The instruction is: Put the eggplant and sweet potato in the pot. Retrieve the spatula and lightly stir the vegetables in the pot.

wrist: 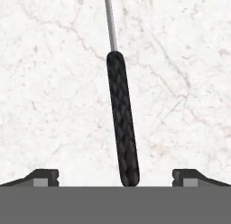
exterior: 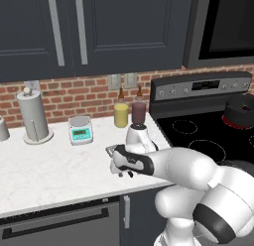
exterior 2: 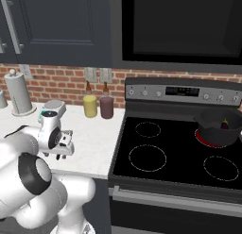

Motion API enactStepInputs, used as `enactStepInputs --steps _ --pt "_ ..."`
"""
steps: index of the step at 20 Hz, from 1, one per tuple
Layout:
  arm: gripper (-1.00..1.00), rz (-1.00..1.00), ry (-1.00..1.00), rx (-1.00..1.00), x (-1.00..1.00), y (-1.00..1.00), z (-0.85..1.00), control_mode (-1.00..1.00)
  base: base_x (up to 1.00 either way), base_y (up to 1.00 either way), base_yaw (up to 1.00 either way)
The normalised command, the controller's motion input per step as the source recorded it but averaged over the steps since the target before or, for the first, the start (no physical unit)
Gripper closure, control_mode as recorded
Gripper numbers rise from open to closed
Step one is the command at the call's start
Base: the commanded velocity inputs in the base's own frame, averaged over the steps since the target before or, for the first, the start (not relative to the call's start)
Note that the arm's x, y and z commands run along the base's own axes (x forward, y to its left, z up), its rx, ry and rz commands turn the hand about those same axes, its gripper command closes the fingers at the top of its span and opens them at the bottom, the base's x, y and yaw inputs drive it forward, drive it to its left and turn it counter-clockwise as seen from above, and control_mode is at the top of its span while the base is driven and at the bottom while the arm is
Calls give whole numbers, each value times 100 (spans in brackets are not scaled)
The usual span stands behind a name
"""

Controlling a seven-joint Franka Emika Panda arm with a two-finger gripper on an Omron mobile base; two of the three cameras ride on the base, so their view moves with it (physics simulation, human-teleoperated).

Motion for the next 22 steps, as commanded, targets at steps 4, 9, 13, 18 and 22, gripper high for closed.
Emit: enactStepInputs --steps 4,9,13,18,22 --pt "-100 0 0 0 20 0 -3 -100 0 0 0" --pt "-100 0 0 0 9 4 -13 -100 0 0 0" --pt "-100 0 0 0 0 12 -27 -100 0 0 0" --pt "100 -1 0 0 0 6 -24 -100 0 0 0" --pt "100 -2 0 0 0 0 -15 -100 0 0 0"
